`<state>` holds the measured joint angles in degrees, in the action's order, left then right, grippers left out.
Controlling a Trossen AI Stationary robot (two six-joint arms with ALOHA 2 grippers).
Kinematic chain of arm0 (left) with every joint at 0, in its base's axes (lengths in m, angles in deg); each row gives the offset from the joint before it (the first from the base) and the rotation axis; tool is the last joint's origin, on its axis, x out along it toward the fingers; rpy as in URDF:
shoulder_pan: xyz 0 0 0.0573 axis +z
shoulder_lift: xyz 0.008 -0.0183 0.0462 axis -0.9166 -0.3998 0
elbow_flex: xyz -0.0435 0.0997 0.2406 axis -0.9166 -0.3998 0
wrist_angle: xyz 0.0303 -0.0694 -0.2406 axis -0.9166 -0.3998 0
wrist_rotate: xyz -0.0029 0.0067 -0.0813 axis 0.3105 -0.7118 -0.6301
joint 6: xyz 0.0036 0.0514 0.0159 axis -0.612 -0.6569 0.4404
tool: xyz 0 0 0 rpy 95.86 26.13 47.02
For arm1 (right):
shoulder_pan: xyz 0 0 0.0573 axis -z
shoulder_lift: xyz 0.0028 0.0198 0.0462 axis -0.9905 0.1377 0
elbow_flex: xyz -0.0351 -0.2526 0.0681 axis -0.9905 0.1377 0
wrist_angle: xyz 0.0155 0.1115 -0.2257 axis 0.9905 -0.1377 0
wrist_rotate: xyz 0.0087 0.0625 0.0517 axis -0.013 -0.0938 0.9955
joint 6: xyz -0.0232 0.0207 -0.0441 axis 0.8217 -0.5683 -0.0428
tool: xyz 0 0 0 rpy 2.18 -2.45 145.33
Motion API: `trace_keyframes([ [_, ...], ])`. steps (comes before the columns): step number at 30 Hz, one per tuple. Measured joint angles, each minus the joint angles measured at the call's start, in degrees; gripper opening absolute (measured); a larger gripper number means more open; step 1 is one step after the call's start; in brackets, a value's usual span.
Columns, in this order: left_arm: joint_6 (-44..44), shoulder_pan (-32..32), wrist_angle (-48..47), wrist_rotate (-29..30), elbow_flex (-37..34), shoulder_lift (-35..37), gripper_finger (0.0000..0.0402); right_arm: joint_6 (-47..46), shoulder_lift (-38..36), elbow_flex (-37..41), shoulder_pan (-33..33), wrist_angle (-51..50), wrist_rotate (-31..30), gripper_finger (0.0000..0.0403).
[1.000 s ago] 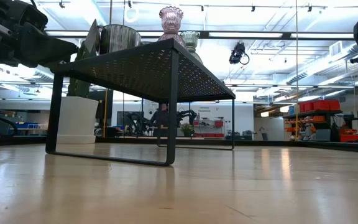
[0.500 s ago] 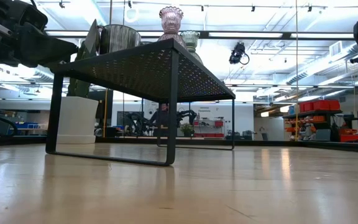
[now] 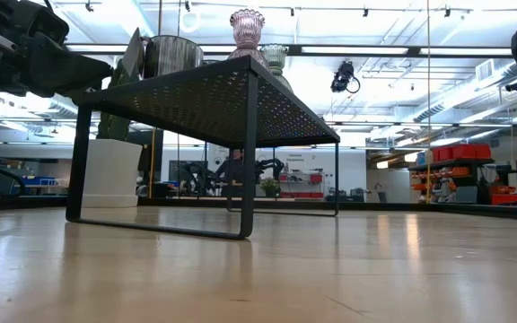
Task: Pick & Place candle stick holders
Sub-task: Put the purple candle holder on the shelf
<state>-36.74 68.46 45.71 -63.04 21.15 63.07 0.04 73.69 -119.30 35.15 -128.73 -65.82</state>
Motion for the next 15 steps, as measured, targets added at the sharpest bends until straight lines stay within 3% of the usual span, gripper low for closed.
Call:
trace_keyframes([
  [15, 0.0, -0.01, 0.0, 0.0, -0.01, 0.01, 0.0034, -0.02, -3.41, -4.32, 3.41, -4.67, 0.97, 0.0171],
])
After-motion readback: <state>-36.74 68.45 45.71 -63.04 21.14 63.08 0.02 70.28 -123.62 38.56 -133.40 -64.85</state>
